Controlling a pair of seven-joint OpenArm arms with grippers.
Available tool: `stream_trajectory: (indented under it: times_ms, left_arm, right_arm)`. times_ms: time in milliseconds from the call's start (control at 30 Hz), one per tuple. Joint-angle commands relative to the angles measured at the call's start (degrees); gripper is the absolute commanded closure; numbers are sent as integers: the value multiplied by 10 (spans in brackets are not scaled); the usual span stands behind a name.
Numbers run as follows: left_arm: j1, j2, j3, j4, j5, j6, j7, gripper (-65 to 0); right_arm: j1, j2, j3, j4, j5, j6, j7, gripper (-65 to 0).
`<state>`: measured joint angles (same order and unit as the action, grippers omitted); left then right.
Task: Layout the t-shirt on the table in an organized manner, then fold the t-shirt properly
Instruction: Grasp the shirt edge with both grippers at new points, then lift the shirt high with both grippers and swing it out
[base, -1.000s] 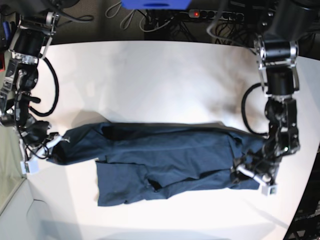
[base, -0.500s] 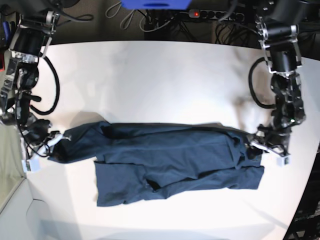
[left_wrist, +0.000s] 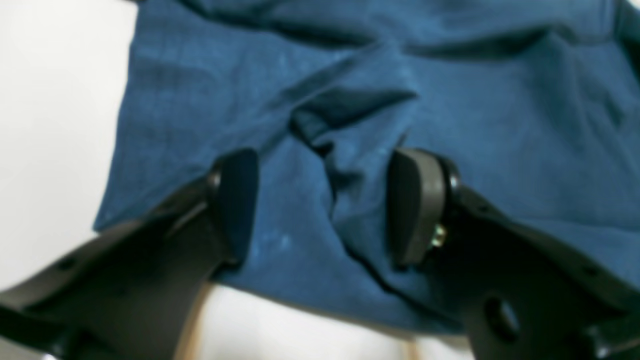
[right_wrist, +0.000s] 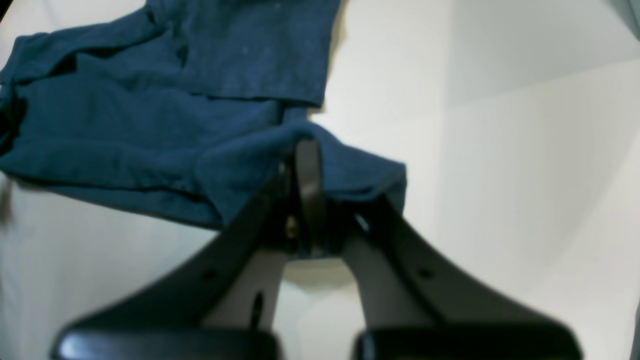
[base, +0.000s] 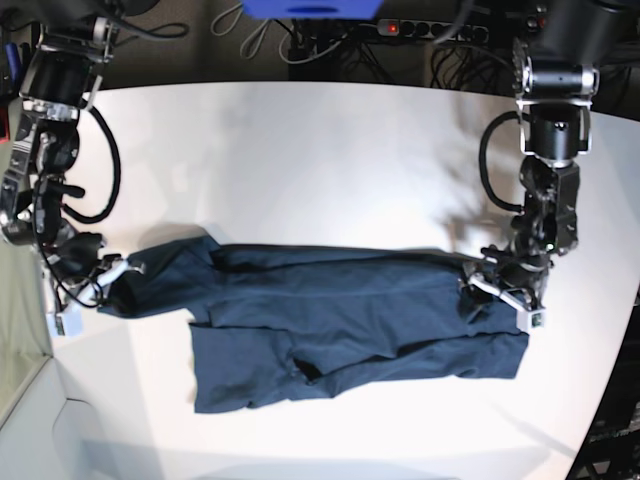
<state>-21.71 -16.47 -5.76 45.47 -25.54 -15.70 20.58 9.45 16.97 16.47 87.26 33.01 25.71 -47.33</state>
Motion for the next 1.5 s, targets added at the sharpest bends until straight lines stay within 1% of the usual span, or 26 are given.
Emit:
stream_trajectory:
  times_ms: [0, 100, 567, 600, 633, 700, 767, 900, 1000, 1100, 1300, 1467]
  left_arm:
    - [-16, -1, 8, 3, -2, -4, -20, -394]
    - [-17, 8, 29, 3, -2, -4, -51, -394]
    - [-36, 10, 63, -5, -2, -4, -53, -391]
    - [-36, 10, 66, -5, -2, -4, -54, -381]
    - [-36, 10, 70, -3, -2, -4, -54, -354]
    - [-36, 11, 72, -4, -2, -4, -55, -275]
    - [-36, 16, 73, -4, -2, -4, -68, -221]
    - [-31, 25, 74, -1, -2, -4, -116, -153]
    - [-27, 25, 73, 3, -4, -4, -123, -96]
    - [-26, 25, 72, 14, -4, -4, -123, -6]
    - [-7, 24, 70, 68, -5, -4, -119, 0]
    - [61, 18, 69, 198, -5, 0, -117, 0]
  right_arm:
    - [7, 7, 5, 9, 7, 3, 15, 0]
    - [4, 7, 4, 9, 7, 3, 15, 0]
    - [3, 7, 4, 9, 7, 3, 15, 0]
    - [3, 7, 4, 9, 7, 3, 15, 0]
    - [3, 7, 4, 9, 7, 3, 15, 0]
    - [3, 7, 4, 9, 7, 3, 15, 0]
    - [3, 7, 4, 9, 7, 3, 15, 0]
    - [3, 7, 4, 9, 7, 3, 15, 0]
    - [3, 7, 4, 9, 7, 3, 15, 0]
    - [3, 7, 3, 9, 7, 3, 15, 0]
    - [3, 7, 3, 9, 7, 3, 15, 0]
    - [3, 9, 4, 9, 7, 3, 15, 0]
